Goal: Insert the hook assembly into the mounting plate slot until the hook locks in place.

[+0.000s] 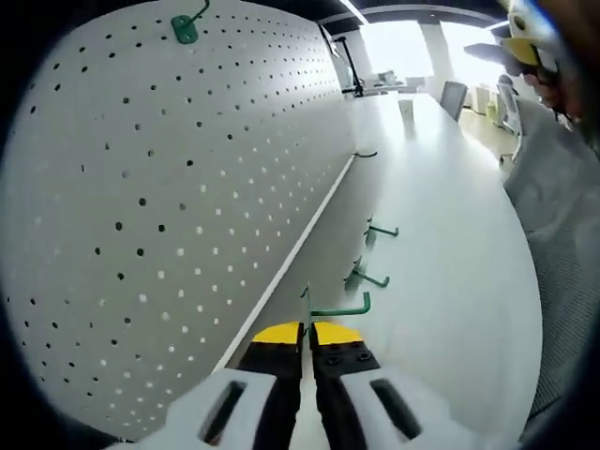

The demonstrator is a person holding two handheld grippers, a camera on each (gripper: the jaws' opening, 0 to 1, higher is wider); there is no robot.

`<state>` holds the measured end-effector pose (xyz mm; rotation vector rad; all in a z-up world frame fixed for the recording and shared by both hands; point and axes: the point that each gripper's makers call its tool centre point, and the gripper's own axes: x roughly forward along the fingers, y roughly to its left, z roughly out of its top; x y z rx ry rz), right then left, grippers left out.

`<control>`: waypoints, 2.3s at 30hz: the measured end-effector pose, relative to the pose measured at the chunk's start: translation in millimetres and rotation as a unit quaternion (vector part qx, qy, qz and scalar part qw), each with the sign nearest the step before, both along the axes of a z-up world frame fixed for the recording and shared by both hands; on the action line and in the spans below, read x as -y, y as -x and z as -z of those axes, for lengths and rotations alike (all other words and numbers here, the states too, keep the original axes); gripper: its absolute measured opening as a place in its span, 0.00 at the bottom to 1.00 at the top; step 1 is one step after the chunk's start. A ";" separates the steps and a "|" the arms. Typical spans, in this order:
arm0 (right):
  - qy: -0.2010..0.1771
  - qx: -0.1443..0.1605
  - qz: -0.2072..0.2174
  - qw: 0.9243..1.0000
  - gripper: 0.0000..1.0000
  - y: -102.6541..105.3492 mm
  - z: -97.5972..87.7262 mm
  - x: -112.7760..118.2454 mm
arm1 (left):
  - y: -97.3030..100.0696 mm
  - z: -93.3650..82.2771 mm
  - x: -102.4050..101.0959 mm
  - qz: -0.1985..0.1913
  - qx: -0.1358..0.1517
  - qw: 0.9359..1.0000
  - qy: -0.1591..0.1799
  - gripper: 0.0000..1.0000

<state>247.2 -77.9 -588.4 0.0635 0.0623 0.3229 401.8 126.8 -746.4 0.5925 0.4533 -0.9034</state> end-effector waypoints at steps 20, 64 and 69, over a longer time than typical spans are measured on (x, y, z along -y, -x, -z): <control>-0.003 0.012 -0.007 1.000 0.43 3.9 -7.2 -1.5 | 23.4 -23.2 10.5 -0.051 0.006 0.994 0.092 0.03; -0.002 0.028 -0.031 0.999 0.43 10.5 -25.9 -13.5 | 66.9 -151.6 61.4 -0.052 0.101 0.938 0.327 0.03; -0.004 0.034 -0.033 0.999 0.43 11.2 -31.4 -15.8 | 72.3 -159.4 61.3 -0.058 0.106 0.930 0.347 0.03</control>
